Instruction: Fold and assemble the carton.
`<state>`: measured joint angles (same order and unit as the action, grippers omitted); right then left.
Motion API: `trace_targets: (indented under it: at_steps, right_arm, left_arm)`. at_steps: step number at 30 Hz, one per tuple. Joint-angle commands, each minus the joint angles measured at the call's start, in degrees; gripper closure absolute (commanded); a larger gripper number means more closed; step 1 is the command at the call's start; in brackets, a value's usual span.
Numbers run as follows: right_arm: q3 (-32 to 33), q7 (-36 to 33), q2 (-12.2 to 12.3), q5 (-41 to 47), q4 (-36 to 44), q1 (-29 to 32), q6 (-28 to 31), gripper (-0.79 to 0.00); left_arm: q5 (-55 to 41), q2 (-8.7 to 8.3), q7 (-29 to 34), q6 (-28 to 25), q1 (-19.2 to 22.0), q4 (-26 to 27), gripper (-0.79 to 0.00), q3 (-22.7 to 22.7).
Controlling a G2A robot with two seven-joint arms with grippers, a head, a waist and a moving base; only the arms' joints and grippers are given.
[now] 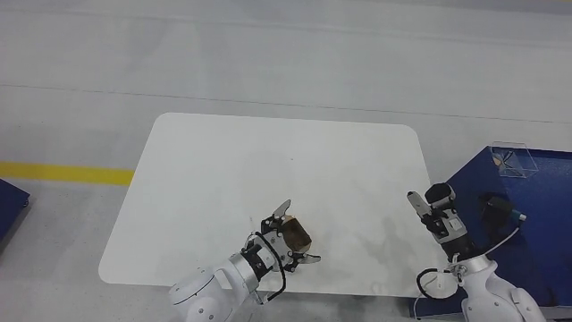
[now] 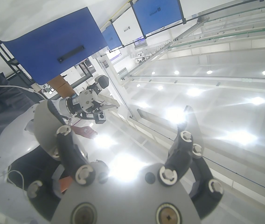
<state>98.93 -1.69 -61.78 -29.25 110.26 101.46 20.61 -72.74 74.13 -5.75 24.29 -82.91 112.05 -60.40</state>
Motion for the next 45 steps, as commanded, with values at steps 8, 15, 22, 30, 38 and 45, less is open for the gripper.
trace_targets:
  at_steps: [8,15,22,30,38,45]
  right_arm:
    - [-10.1,-18.0,-0.3,-6.3,-3.5,-11.4,-16.3,-0.785]
    - [-20.0,-23.7,-0.9,-17.7,-8.4,-17.2,-18.7,-0.785]
    - [-28.0,-26.1,-2.1,-19.7,-15.4,-23.0,-18.3,-0.785]
    - [-32.6,-26.6,-3.0,-20.9,-16.5,-24.9,-17.7,-0.785]
    - [-35.2,-27.8,-3.6,-22.1,-18.0,-26.2,-17.7,-0.785]
    - [-36.9,-28.2,-4.1,-23.6,-19.7,-27.4,-18.4,-0.785]
  left_arm:
    - [24.8,-1.06,-27.8,22.9,-0.9,12.9,-0.785,1.3]
    - [24.0,-0.45,-40.2,33.7,3.1,4.6,-0.785,8.0]
    - [20.1,-0.11,-40.5,33.7,8.6,-2.5,-0.785,14.2]
    - [19.6,0.76,-40.5,33.7,11.7,-5.9,-0.785,16.4]
    - [18.5,2.03,-40.5,33.7,13.8,-10.9,-0.785,18.7]
    - [17.7,3.11,-40.5,33.7,16.0,-14.3,-0.785,19.6]
